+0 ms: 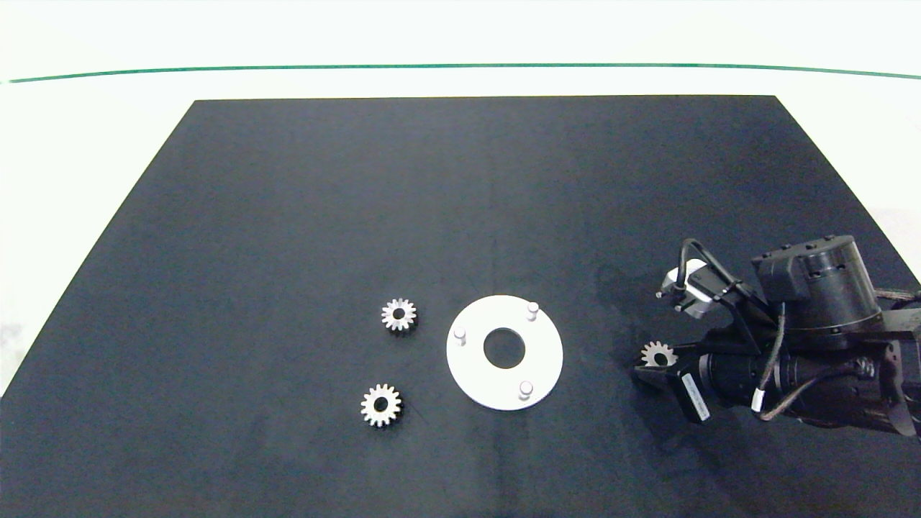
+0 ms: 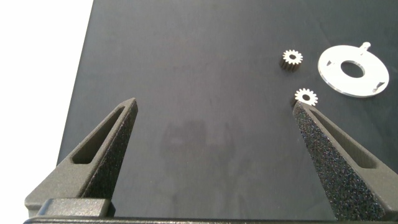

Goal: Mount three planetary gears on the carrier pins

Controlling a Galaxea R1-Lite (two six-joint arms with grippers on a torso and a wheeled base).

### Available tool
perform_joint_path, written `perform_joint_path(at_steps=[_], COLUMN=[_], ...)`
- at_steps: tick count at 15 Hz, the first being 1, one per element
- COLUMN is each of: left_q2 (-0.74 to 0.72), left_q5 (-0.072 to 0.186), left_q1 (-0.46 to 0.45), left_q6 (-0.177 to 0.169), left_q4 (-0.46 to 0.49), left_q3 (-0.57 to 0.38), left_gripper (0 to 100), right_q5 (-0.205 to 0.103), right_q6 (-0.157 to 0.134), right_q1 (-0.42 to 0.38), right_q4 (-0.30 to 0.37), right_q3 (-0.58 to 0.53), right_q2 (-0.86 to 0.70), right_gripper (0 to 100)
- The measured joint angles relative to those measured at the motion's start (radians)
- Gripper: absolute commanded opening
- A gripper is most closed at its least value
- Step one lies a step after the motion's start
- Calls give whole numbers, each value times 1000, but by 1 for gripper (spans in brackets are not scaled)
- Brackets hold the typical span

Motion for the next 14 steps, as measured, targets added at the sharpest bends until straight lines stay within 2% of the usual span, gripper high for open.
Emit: perform_joint_path(at_steps=[10,14], left_q2=[-1,-1], left_q5=[-4,-4], left_q1=[0,0], left_q6=[0,0], left_q4=[2,1], left_q3=[8,11], left_gripper=[100,100], right_q5=[-6,-9], right_q6=[-7,-10], right_q1=[1,18], right_q4=[8,17], right_q3=[1,1], right_q2=[-4,-46], right_gripper=[16,16])
